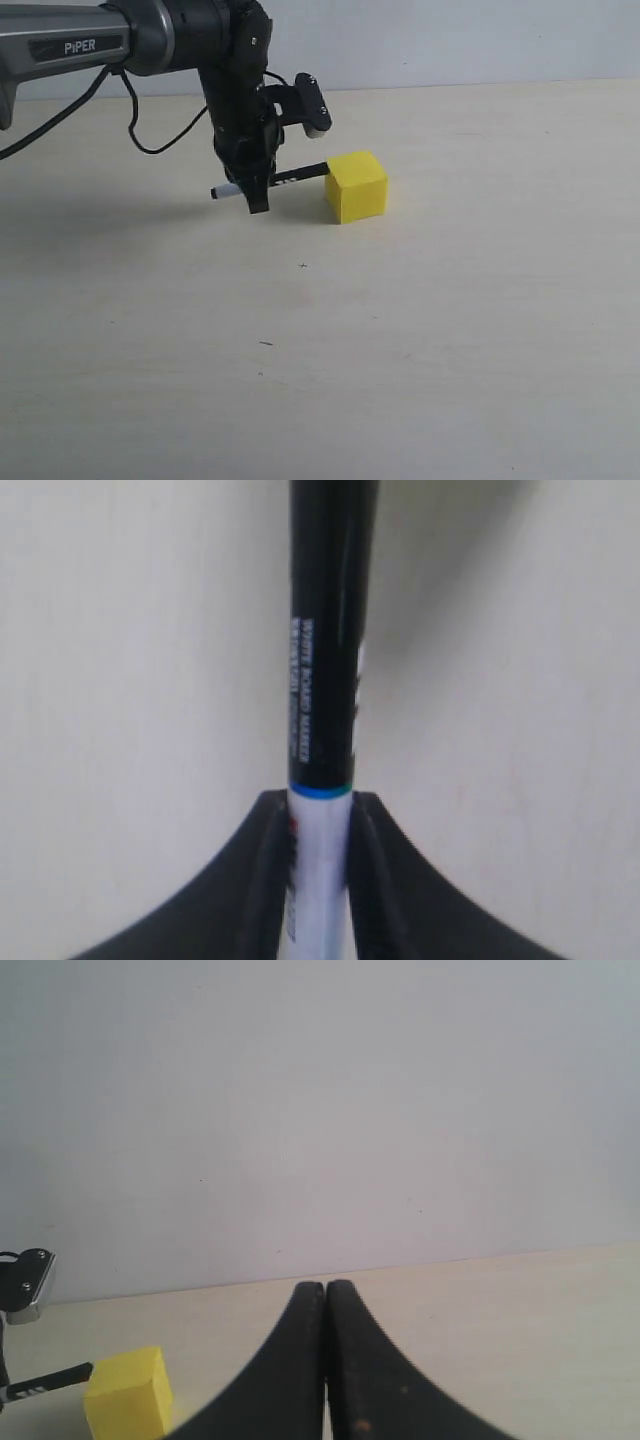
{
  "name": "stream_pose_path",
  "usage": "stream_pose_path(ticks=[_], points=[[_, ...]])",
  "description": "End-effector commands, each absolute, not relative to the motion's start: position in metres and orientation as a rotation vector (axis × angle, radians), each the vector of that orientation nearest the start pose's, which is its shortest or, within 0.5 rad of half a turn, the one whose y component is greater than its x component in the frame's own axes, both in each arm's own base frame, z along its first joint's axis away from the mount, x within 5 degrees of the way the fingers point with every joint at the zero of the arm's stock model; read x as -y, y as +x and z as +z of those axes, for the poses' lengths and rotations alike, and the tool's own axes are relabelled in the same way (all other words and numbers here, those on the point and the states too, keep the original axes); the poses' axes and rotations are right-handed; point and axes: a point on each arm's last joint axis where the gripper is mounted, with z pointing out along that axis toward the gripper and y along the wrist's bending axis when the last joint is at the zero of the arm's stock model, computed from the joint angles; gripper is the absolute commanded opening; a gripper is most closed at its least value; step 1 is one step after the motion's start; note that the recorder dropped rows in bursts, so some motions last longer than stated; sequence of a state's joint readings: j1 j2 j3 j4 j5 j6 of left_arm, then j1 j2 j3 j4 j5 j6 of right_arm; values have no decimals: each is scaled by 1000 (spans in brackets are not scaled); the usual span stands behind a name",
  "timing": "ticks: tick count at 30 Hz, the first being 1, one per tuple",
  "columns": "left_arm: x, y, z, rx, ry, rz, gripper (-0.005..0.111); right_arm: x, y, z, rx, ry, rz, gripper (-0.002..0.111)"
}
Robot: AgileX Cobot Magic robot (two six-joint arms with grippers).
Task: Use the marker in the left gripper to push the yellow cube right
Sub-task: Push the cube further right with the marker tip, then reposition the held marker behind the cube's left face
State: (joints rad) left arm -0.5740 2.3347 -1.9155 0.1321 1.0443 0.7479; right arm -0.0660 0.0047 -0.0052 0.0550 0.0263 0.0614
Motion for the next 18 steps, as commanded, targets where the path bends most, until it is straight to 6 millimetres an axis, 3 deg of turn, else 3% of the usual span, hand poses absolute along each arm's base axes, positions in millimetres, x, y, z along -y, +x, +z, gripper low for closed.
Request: stream_pose_path(ticks=[1, 5, 11, 18], points=[[273, 416, 157, -2150, 1805, 204, 0, 4, 56, 212, -1496, 128, 28, 0], [269, 418, 158, -2135, 1826, 261, 0, 4, 56, 212, -1495, 132, 32, 0], [244, 425, 157, -2143, 1964, 414, 0, 4, 56, 212, -1495, 132, 32, 0], [229, 431, 154, -1974, 2175, 190, 0, 4, 56, 212, -1495, 132, 32, 0]])
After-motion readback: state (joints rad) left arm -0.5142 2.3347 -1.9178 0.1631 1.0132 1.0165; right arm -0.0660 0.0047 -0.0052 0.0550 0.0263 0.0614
